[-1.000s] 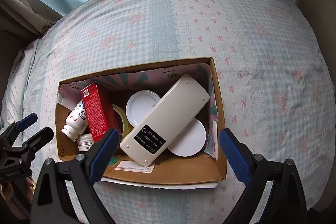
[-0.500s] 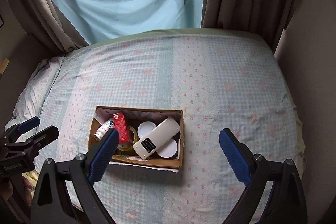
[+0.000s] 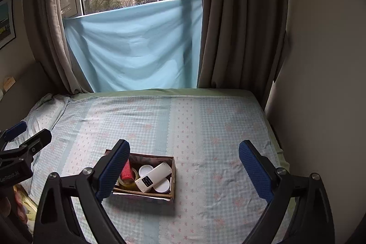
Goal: Organize rigid objects
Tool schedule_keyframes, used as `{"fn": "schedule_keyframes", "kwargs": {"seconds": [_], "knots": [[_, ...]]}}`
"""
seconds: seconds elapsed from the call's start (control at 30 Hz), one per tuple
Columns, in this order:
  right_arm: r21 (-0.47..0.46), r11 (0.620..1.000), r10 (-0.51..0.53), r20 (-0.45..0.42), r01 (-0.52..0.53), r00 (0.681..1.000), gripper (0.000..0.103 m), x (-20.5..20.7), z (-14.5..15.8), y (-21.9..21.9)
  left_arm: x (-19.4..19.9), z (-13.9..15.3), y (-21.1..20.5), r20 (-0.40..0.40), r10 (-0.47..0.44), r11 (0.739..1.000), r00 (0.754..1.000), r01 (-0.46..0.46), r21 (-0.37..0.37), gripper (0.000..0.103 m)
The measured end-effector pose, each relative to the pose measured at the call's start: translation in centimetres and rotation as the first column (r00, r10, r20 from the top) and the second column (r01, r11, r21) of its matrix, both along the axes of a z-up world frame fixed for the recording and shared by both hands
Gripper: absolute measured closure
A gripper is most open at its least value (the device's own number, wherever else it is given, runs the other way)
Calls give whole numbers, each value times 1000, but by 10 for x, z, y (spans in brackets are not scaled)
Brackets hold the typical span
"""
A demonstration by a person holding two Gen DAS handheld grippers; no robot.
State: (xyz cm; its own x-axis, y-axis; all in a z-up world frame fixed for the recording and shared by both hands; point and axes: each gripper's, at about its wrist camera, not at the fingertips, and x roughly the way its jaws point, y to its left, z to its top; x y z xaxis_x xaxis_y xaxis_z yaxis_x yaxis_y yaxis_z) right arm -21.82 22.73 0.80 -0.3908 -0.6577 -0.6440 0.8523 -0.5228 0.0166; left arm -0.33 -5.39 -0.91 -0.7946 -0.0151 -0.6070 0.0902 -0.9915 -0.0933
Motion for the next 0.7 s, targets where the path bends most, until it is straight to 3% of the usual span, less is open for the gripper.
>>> {"fn": "schedule_keyframes", "kwargs": {"seconds": [0.17, 0.7], "knots": [[-20, 1000, -7, 2, 7, 1000, 8, 0, -1, 6, 3, 3, 8, -26, 6, 999, 1000, -7, -40, 0], [-50, 998, -45, -21, 44, 999, 8, -8, 6, 17, 1, 4, 23, -15, -14, 998, 1000, 13, -57, 0]]}}
